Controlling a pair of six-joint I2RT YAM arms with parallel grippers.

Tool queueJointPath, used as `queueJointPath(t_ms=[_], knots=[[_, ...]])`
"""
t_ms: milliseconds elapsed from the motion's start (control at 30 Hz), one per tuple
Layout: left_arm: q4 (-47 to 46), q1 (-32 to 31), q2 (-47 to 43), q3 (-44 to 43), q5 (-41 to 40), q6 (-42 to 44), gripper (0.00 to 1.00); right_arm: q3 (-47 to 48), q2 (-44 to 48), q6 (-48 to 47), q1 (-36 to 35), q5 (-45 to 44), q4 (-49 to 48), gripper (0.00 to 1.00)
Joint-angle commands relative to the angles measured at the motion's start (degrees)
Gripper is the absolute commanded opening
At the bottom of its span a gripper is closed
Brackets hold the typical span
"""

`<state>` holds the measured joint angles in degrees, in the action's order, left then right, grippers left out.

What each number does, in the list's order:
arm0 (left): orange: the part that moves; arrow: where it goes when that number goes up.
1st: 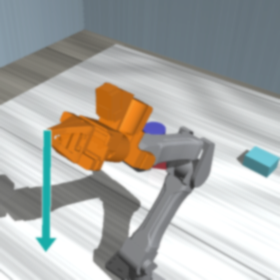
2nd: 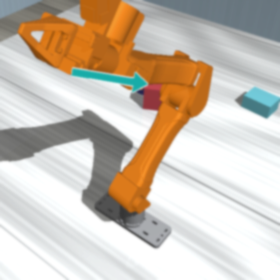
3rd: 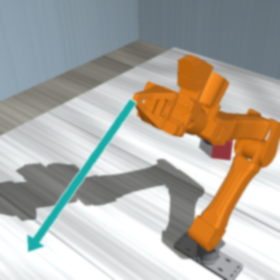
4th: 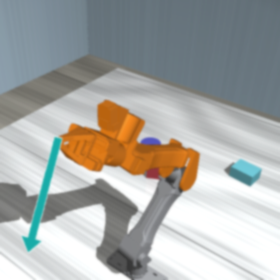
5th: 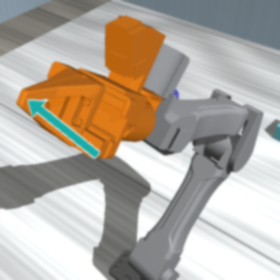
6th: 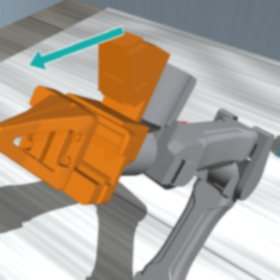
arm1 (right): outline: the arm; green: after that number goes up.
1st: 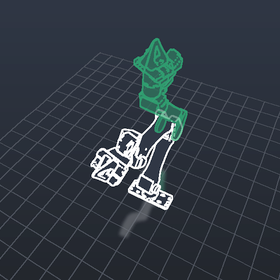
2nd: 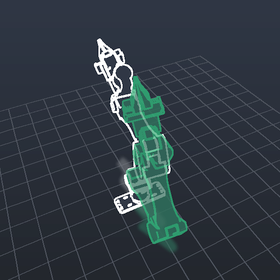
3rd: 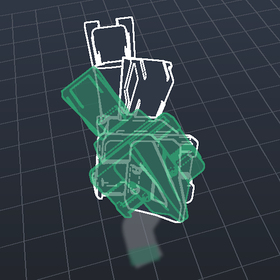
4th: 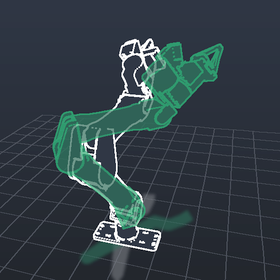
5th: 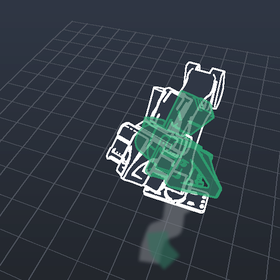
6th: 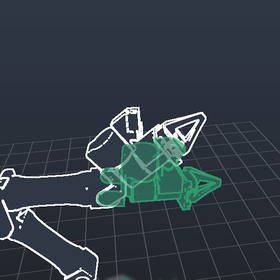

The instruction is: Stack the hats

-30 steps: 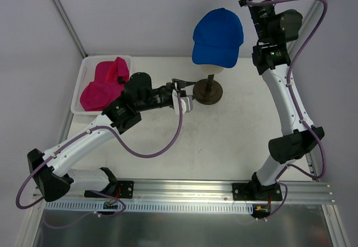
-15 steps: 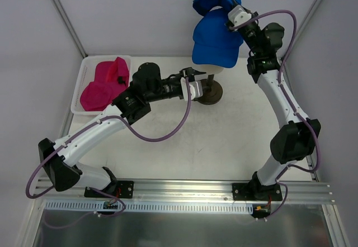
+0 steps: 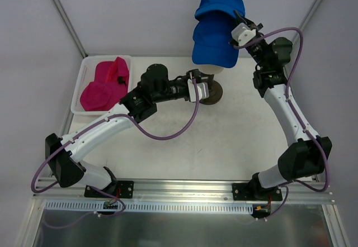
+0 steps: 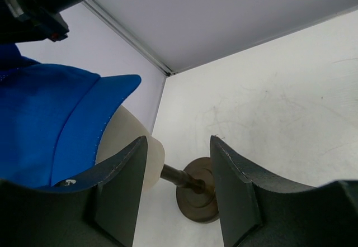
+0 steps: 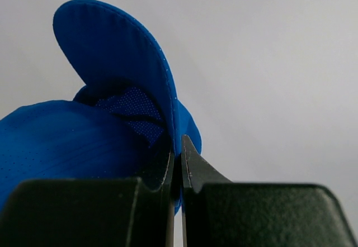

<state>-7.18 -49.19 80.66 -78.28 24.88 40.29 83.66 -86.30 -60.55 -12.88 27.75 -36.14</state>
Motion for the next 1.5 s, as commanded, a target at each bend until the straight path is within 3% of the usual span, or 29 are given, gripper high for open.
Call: queueJointPath(t_ms=[0,867,1233,1467], knots=[[-4.24,-0.56,0.02,-1.88,-0.71,0.4,0.5,-1.12,4.47,-0.97,0.32,1.61,-6.22,0.0],[-6.18,-0.64,4.5,-5.92,-3.35,0.4,0.52,-14.04,12.99,-2.73,-0.12,-3.05,-8.33,0.0],[-6.44,-0.56,8.37,-11.01,-4.93,-0.39,0.5,-21.87,17.84,-1.23,-0.39,1.78,-2.53,0.0],[-6.36,-0.56,8.02,-9.62,-3.88,0.23,0.47,-19.59,15.55,-1.84,-0.65,2.58,-0.34,0.0]])
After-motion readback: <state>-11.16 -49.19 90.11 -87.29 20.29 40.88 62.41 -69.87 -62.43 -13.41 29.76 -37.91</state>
